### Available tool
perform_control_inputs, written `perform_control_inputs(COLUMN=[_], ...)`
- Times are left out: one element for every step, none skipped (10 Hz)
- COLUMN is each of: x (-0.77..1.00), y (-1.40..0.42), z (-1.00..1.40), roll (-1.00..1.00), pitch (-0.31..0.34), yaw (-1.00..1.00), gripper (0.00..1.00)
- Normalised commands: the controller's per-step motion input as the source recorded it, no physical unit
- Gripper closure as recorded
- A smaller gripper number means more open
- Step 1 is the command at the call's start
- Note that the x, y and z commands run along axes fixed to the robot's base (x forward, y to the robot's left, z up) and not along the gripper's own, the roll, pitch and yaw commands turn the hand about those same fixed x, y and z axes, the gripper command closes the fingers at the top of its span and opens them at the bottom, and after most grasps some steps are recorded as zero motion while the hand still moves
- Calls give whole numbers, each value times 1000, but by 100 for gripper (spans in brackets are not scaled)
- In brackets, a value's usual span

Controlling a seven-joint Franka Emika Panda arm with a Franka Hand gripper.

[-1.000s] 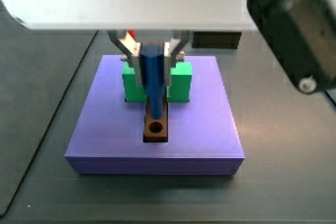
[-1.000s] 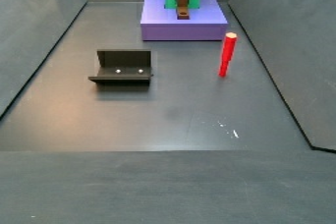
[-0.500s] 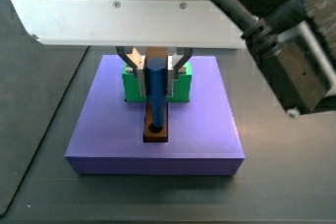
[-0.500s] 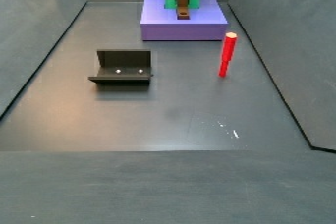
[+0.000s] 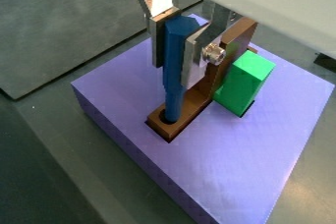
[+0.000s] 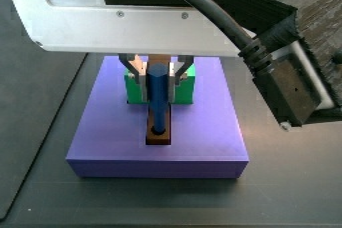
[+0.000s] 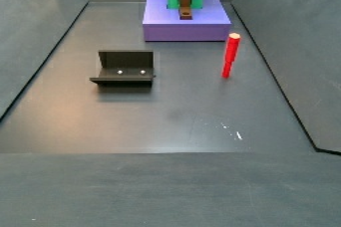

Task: Pick up the blue object. Move up. Move to above the board. Insert the blue object.
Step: Insert the blue object.

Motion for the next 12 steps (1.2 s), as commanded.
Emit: perform_control_inputs(x=[0,0,97,131,143,146,134,60,37,54,66,54], y=[-123,-174,-109,0,0,0,0,0,0,0,0,14], z=[-17,0,-91,-134,-163,-163,-120,-37,-74,-134,-149,-129], roll=[0,0,0,0,10,13,0,0,0,0,36,81], pitch=[0,0,0,0,0,0,6,14,1,0,1,17], yaw=[0,0,0,-14,-14,-26,-37,-66,-66,-46,-57,-83], gripper=[100,100,100,100,100,100,100,100,100,100,100,100])
